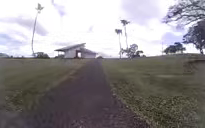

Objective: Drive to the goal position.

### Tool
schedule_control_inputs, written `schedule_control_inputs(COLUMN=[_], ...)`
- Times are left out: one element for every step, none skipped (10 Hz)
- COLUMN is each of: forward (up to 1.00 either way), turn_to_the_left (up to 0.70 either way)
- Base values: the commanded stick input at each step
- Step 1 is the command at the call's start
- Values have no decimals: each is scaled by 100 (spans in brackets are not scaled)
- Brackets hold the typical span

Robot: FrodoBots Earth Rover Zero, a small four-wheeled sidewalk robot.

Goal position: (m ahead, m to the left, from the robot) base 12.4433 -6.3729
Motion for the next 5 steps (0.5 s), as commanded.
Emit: schedule_control_inputs(forward=[50,50,50,50,50], turn_to_the_left=[0,0,0,0,0])
